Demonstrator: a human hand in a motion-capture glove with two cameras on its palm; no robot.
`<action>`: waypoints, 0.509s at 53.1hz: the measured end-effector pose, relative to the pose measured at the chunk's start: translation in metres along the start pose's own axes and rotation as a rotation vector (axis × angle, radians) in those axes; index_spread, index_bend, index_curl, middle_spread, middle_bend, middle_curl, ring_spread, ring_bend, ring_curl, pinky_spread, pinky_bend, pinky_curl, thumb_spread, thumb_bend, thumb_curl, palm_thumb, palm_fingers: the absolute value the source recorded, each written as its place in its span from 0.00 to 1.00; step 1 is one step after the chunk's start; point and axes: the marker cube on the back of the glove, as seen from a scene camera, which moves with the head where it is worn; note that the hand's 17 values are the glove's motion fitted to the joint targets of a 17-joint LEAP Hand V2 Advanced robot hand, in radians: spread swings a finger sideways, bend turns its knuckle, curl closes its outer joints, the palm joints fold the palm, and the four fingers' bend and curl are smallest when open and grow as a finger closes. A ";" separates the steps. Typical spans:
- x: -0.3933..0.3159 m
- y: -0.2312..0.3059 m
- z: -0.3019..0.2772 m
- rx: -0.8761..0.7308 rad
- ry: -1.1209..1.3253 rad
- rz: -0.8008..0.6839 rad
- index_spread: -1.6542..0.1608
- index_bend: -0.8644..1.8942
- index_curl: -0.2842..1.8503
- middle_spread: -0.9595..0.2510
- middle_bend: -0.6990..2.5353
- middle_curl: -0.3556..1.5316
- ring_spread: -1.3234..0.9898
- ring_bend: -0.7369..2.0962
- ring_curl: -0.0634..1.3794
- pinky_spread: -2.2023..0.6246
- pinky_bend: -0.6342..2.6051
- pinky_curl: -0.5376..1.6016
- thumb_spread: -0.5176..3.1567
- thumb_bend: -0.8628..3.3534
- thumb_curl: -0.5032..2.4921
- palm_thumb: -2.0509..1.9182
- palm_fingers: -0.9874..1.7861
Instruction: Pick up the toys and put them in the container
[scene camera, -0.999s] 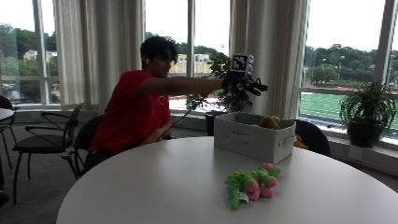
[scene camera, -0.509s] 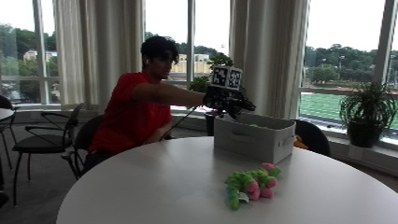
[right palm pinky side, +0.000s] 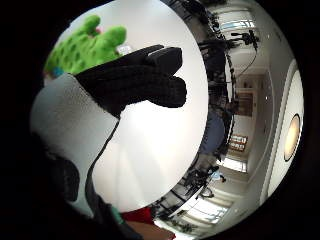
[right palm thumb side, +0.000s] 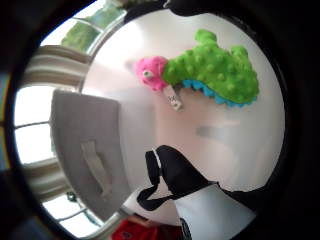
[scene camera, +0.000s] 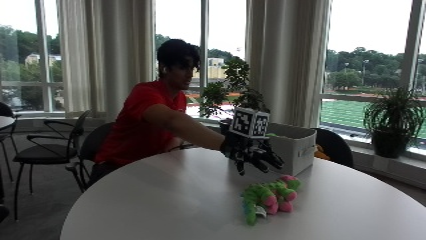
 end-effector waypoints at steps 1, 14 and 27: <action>-0.001 -0.006 0.005 -0.006 -0.005 0.001 0.68 0.36 0.25 0.76 0.26 0.32 0.60 0.34 0.22 0.82 0.61 0.41 0.43 0.20 0.29 0.52 0.31; 0.004 -0.058 0.034 -0.077 -0.003 0.002 0.68 0.36 0.24 0.76 0.26 0.32 0.60 0.35 0.24 0.82 0.61 0.41 0.42 0.20 0.29 0.52 0.32; 0.006 -0.065 0.062 -0.183 -0.010 -0.002 0.69 0.35 0.23 0.76 0.26 0.31 0.60 0.37 0.26 0.81 0.64 0.42 0.42 0.20 0.28 0.53 0.32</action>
